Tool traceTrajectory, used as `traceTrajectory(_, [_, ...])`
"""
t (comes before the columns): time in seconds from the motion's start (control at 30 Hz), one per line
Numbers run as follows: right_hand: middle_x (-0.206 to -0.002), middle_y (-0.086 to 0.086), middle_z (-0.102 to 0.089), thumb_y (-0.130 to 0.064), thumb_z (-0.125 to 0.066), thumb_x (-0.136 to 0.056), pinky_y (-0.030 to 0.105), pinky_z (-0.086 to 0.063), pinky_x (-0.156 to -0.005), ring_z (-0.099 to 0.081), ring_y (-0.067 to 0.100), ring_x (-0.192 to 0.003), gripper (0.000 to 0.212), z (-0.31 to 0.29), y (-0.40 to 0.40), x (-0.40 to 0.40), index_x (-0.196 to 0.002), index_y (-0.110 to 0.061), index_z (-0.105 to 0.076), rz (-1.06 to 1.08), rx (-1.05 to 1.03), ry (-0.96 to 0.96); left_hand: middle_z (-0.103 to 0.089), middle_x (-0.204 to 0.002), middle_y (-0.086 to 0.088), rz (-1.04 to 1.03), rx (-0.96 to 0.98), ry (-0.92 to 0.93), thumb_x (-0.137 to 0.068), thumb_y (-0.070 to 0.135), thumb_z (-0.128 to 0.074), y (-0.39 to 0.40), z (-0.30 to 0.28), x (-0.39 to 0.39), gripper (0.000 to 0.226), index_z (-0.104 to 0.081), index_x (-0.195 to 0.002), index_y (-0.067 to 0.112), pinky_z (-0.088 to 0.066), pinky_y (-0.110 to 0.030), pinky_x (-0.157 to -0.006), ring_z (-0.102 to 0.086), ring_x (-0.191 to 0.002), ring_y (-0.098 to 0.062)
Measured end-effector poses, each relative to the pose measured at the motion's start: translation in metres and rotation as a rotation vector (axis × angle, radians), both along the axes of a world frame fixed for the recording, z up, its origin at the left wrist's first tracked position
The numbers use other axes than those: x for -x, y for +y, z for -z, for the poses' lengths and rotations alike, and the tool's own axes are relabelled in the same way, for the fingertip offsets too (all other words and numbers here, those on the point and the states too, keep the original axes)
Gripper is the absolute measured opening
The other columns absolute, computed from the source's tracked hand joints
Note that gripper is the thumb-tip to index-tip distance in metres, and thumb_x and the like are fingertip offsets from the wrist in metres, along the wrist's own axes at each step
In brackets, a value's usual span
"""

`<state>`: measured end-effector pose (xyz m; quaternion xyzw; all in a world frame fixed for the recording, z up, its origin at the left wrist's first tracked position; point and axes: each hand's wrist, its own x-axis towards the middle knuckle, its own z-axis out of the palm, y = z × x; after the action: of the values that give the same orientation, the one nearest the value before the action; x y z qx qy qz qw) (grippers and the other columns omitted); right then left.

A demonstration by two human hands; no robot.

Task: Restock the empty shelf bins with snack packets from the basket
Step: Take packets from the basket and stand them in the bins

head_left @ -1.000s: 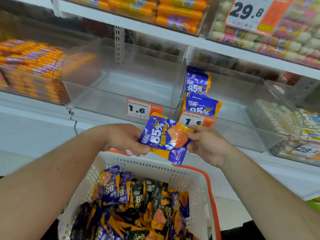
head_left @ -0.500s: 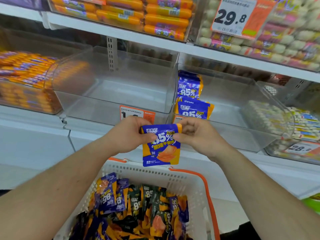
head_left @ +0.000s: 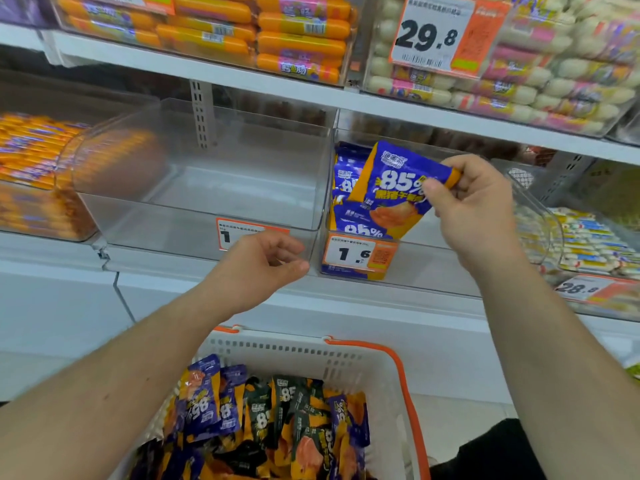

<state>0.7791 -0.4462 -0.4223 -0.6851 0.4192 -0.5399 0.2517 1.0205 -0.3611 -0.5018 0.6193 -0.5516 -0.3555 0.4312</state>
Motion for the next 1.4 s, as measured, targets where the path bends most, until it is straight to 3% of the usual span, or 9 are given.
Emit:
traceTrajectory(0.13, [-0.068, -0.007, -0.055, -0.01, -0.066, -0.091, 0.024, -0.045, -0.059, -0.046, 0.003, -0.061, 0.028, 0.012, -0.008, -0.004, -0.079, -0.032, -0.055, 0.062, -0.012, 0.151, -0.07, -0.089, 0.005, 0.027, -0.022, -0.047, -0.083, 0.026, -0.074, -0.001, 0.001, 0.004, 0.015, -0.066, -0.095, 0.031, -0.052, -0.044, -0.093, -0.067, -0.093, -0.017])
traceTrajectory(0.27, [-0.076, -0.008, -0.059, -0.013, -0.066, -0.092, 0.015, -0.045, -0.057, -0.056, 0.0, -0.063, 0.018, 0.023, -0.009, -0.013, -0.084, -0.026, -0.056, 0.05, -0.072, 0.324, -0.07, -0.089, 0.006, 0.034, -0.028, -0.063, -0.082, 0.028, -0.075, -0.001, 0.004, 0.004, 0.016, -0.067, -0.096, 0.03, -0.053, -0.042, -0.092, -0.067, -0.093, -0.015])
traceTrajectory(0.43, [-0.099, 0.0, -0.06, -0.019, -0.066, -0.093, 0.029, -0.049, -0.075, -0.055, 0.013, -0.094, 0.009, 0.024, -0.014, -0.014, -0.1, -0.018, -0.061, 0.091, -0.095, 0.458, -0.07, -0.091, 0.009, 0.07, -0.044, -0.106, -0.084, 0.029, -0.074, 0.0, 0.006, 0.006, 0.016, -0.065, -0.096, 0.031, -0.053, -0.029, -0.087, -0.066, -0.094, -0.01])
traceTrajectory(0.57, [-0.098, 0.007, -0.068, -0.018, -0.067, -0.091, 0.027, -0.042, -0.071, -0.054, 0.018, -0.087, 0.007, 0.029, -0.022, -0.004, -0.097, -0.014, -0.067, 0.165, -0.124, 0.613, -0.07, -0.091, 0.009, 0.103, -0.062, -0.142, -0.084, 0.028, -0.075, 0.001, 0.008, 0.01, 0.016, -0.063, -0.094, 0.035, -0.054, -0.03, -0.086, -0.066, -0.091, -0.01])
traceTrajectory(0.83, [-0.1, 0.002, -0.065, -0.021, -0.062, -0.095, 0.027, -0.043, -0.071, -0.057, 0.017, -0.089, 0.01, 0.037, -0.024, -0.007, -0.105, -0.018, -0.062, 0.101, -0.134, 0.523, -0.07, -0.089, 0.016, 0.123, -0.06, -0.192, -0.084, 0.03, -0.074, 0.0, 0.007, 0.015, 0.017, -0.064, -0.097, 0.035, -0.049, -0.021, -0.082, -0.063, -0.092, -0.002])
traceTrajectory(0.97, [-0.101, 0.003, -0.064, -0.02, -0.063, -0.095, 0.032, -0.05, -0.075, -0.058, 0.02, -0.096, 0.018, 0.021, -0.024, -0.003, -0.111, -0.014, -0.065, 0.17, -0.019, 0.527, -0.069, -0.088, 0.019, 0.126, -0.07, -0.219, -0.085, 0.032, -0.073, 0.003, 0.007, 0.012, 0.018, -0.064, -0.1, 0.035, -0.046, -0.016, -0.077, -0.062, -0.092, 0.001])
traceTrajectory(1.13, [-0.107, 0.004, -0.068, -0.023, -0.067, -0.093, 0.028, -0.045, -0.077, -0.056, 0.018, -0.095, 0.024, 0.027, -0.025, -0.017, -0.115, -0.016, -0.069, 0.112, -0.078, 0.672, -0.068, -0.091, 0.017, 0.125, -0.075, -0.22, -0.085, 0.032, -0.072, 0.005, 0.006, 0.008, 0.017, -0.063, -0.098, 0.037, -0.044, -0.012, -0.074, -0.06, -0.092, 0.002])
traceTrajectory(1.27, [-0.117, 0.006, -0.069, -0.024, -0.068, -0.092, 0.036, -0.053, -0.084, -0.06, 0.022, -0.108, 0.02, 0.037, -0.024, -0.024, -0.11, -0.017, -0.07, 0.11, -0.125, 0.713, -0.068, -0.09, 0.019, 0.143, -0.056, -0.232, -0.085, 0.033, -0.072, 0.004, 0.006, 0.012, 0.016, -0.062, -0.097, 0.038, -0.044, -0.011, -0.073, -0.061, -0.09, 0.003])
traceTrajectory(1.4, [-0.109, 0.003, -0.07, -0.023, -0.07, -0.09, 0.031, -0.052, -0.079, -0.058, 0.015, -0.096, 0.009, 0.035, -0.023, -0.023, -0.098, -0.018, -0.07, 0.098, -0.159, 0.723, -0.066, -0.089, 0.021, 0.176, -0.047, -0.269, -0.085, 0.034, -0.072, 0.004, 0.006, 0.017, 0.017, -0.059, -0.091, 0.044, -0.045, -0.012, -0.073, -0.06, -0.087, 0.003])
